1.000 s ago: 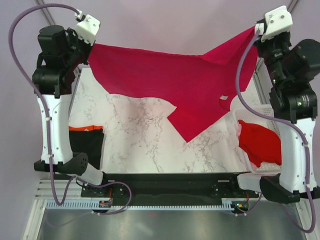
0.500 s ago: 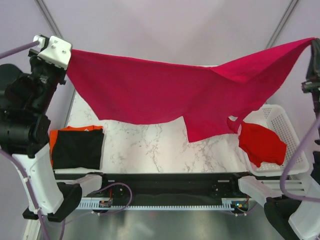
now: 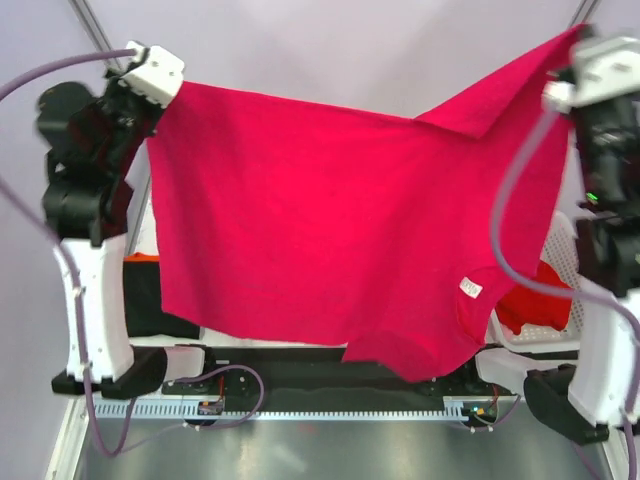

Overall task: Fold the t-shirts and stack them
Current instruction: Flatten the tshirt out

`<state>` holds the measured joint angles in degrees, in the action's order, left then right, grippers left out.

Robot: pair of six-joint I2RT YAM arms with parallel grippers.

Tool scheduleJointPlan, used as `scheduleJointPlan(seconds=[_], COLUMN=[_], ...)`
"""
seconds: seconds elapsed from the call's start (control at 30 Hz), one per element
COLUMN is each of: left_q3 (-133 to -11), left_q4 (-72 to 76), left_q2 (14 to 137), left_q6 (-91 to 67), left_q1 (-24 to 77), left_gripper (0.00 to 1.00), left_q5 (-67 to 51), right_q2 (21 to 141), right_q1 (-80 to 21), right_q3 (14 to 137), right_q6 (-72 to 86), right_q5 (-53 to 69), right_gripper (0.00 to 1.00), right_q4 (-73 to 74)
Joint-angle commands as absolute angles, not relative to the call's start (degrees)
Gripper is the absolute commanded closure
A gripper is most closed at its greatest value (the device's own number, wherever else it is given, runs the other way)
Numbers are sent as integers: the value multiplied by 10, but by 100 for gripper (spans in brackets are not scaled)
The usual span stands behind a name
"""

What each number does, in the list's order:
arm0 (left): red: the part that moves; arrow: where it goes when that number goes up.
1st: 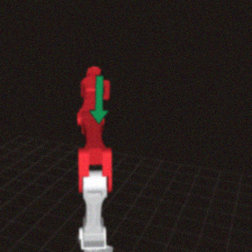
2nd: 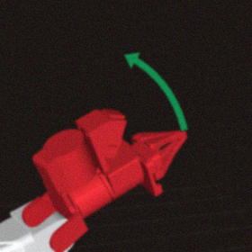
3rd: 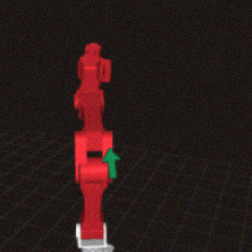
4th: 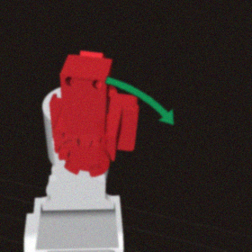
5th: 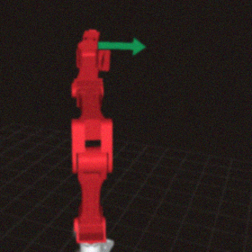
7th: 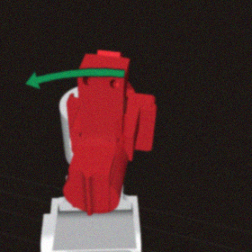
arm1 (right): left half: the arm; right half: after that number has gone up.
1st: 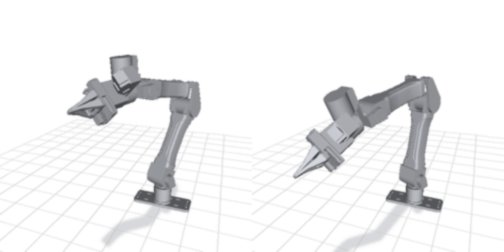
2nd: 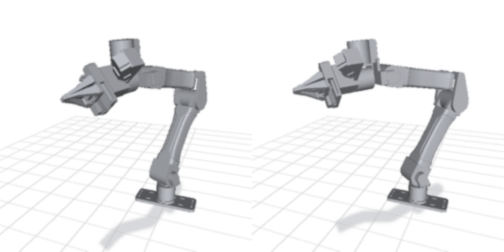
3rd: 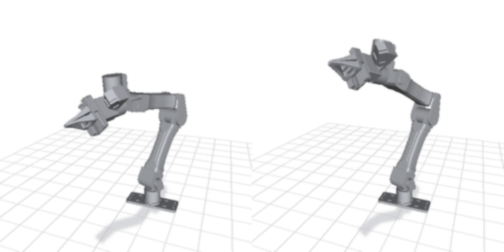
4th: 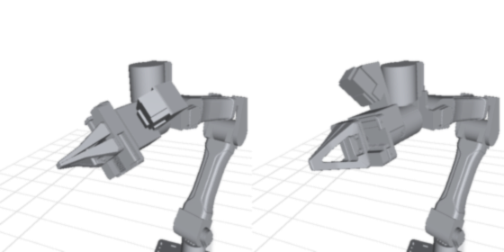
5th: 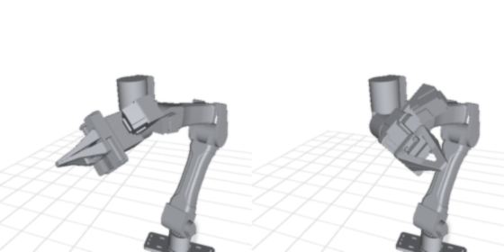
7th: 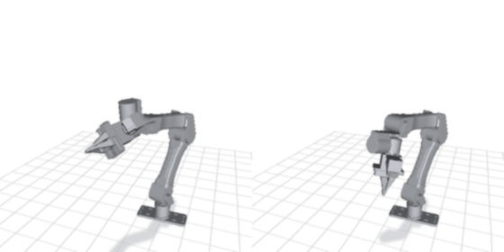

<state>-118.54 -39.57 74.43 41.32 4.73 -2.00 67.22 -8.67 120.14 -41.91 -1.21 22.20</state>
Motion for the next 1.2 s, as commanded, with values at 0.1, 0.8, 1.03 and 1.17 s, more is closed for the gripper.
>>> scheduleJointPlan(seconds=[0.1,0.8,1.03,1.17], left_q3=[-1068,-1311,-1357,-1362], left_q4=[-349,-344,-275,-245], left_q2=[850,1375,1446,1457], left_q6=[439,389,382,388], left_q1=[46,29,28,26], left_gripper=[98,98,98,98], left_q5=[-51,-69,-42,-30], right_q2=[745,1355,1477,1512], right_q1=[-84,-83,-83,-82], right_q3=[1007,1228,1370,1397], right_q6=[-453,-481,-475,-468], right_q5=[-4,-68,-107,-107], right_gripper=[100,100,100,100], right_q4=[126,68,11,-30])
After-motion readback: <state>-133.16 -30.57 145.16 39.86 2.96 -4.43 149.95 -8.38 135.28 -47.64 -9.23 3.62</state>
